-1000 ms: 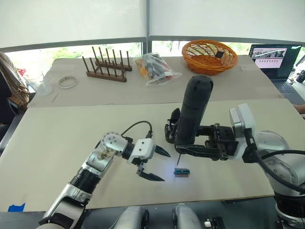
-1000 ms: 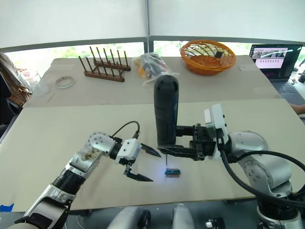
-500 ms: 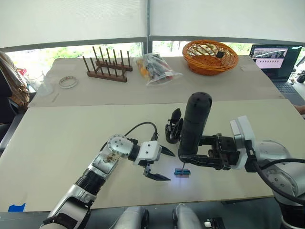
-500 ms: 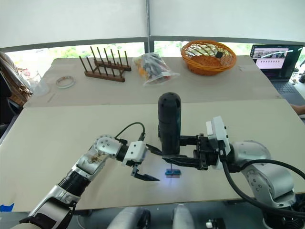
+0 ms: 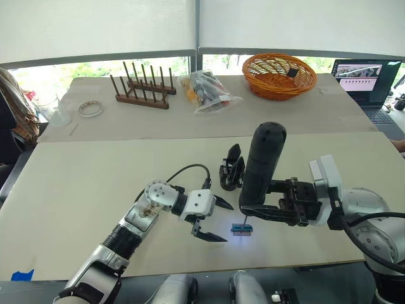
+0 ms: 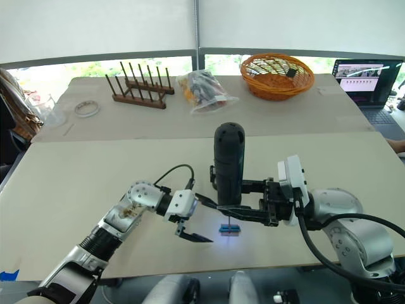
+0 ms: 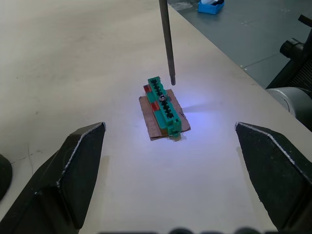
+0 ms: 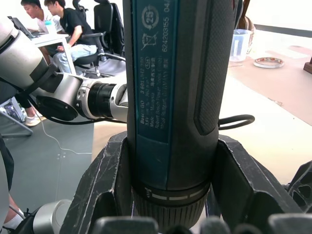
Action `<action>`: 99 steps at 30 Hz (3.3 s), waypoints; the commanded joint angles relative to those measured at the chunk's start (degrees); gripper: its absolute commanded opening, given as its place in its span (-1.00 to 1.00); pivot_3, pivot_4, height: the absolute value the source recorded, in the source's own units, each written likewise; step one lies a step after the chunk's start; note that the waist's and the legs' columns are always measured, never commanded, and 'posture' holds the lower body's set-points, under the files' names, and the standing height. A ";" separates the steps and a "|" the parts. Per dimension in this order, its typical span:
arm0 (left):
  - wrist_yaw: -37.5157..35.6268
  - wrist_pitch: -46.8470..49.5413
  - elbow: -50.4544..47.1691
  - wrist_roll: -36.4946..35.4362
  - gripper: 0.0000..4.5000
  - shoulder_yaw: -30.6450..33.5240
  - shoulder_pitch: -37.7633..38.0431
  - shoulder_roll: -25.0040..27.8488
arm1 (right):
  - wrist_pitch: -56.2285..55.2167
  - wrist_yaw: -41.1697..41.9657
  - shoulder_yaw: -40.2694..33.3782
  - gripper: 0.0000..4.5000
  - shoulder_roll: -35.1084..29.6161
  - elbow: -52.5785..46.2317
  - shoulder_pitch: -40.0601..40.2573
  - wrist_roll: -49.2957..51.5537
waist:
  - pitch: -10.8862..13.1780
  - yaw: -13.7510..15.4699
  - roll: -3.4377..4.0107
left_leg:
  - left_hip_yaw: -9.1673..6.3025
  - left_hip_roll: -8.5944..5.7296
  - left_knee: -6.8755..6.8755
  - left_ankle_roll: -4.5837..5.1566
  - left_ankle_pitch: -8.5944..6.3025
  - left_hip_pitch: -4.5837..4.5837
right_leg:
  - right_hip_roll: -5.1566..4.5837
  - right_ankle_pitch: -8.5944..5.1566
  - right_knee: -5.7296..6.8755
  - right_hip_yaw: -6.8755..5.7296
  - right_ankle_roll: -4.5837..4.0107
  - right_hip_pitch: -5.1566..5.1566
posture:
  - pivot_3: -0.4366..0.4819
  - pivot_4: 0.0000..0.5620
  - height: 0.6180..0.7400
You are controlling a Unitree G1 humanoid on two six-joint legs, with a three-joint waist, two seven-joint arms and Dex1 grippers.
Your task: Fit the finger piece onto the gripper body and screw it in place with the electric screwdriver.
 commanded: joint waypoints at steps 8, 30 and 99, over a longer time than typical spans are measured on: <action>-0.15 1.44 -1.91 -1.24 1.00 0.23 -0.93 -0.29 | -3.55 -0.10 -0.76 -0.15 0.64 -0.80 -0.50 -0.85 | 0.00 0.01 0.00 | 0.00 0.00 0.00 0.00 0.00 0.00 | 0.01 0.00 0.00 -0.01 0.00 0.00 | -0.05 -0.47 1.00; 0.32 1.89 -2.09 -1.04 1.00 0.09 -1.35 -0.59 | -4.51 0.84 0.28 -0.15 1.15 0.04 0.01 -2.45 | 0.00 0.00 0.00 | 0.00 0.00 0.00 0.00 0.00 0.00 | 0.02 0.00 0.00 -0.02 0.00 0.00 | -0.05 -0.47 1.00; 0.51 5.19 -1.88 -3.91 1.00 3.61 -1.74 1.90 | 2.14 -6.18 -2.73 -0.15 -2.36 -5.75 -5.05 6.84 | 0.00 0.00 0.00 | 0.00 0.00 0.00 0.00 0.00 0.07 | 0.00 0.00 -0.01 -0.01 0.00 0.04 | -0.05 -0.47 1.00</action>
